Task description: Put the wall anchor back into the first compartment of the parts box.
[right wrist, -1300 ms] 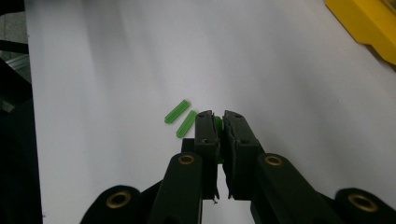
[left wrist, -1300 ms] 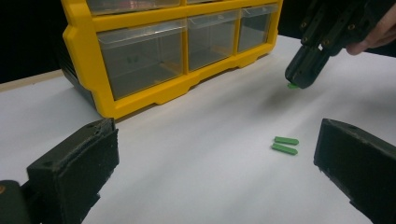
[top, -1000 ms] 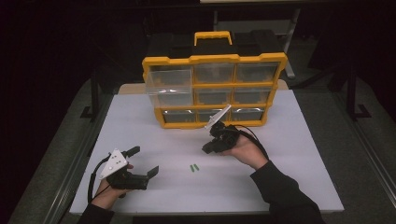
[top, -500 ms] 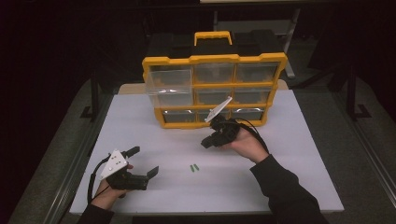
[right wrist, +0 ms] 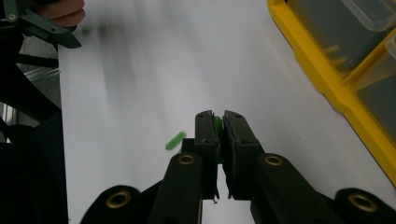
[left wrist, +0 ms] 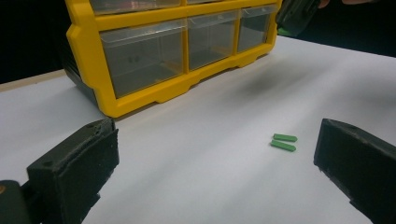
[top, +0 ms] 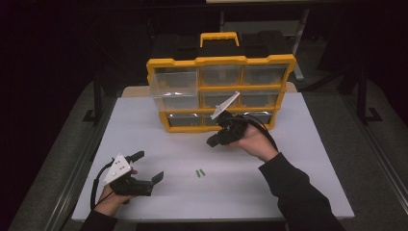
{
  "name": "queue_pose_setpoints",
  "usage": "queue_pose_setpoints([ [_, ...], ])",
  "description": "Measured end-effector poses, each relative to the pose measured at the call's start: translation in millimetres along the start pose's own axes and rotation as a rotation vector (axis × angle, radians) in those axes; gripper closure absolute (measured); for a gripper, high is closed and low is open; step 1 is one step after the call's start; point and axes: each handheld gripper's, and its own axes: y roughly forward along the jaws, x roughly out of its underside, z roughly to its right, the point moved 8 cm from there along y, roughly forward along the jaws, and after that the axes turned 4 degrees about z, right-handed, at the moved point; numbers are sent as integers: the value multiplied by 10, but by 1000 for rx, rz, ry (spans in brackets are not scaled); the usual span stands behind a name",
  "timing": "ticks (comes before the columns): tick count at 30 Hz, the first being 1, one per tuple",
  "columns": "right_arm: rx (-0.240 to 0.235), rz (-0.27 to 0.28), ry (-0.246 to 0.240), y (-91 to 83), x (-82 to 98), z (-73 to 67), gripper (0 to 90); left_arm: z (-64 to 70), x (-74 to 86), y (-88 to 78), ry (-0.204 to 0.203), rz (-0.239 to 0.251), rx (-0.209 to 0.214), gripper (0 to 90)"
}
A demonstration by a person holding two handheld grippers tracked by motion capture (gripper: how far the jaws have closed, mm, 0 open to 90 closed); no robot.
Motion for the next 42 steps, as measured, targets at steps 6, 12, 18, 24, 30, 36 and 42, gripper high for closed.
queue_pose_setpoints([
  [6, -6, 14, -15, -73, -74, 4, 840, 3, 1, 2, -2, 0, 1, 0],
  [12, -22, 30, -10, -148, -135, -7, 840, 3, 1, 1, -2, -1, 1, 0],
  [18, -29, 38, -25, -219, -204, -11, 840, 6, 2, 3, -3, 0, 2, 0],
  [24, -32, 57, -36, -303, -289, -11, 840, 10, 2, 5, -8, 1, 2, 0],
  [30, -34, 68, -44, -385, -366, -14, 840, 7, 3, 4, -6, 0, 2, 0],
  [36, -31, 84, -47, -472, -441, -6, 840, 8, 5, 4, -7, -1, 2, 0],
  [42, -36, 92, -33, -557, -506, -27, 840, 6, 4, 5, -1, -2, 3, 0],
])
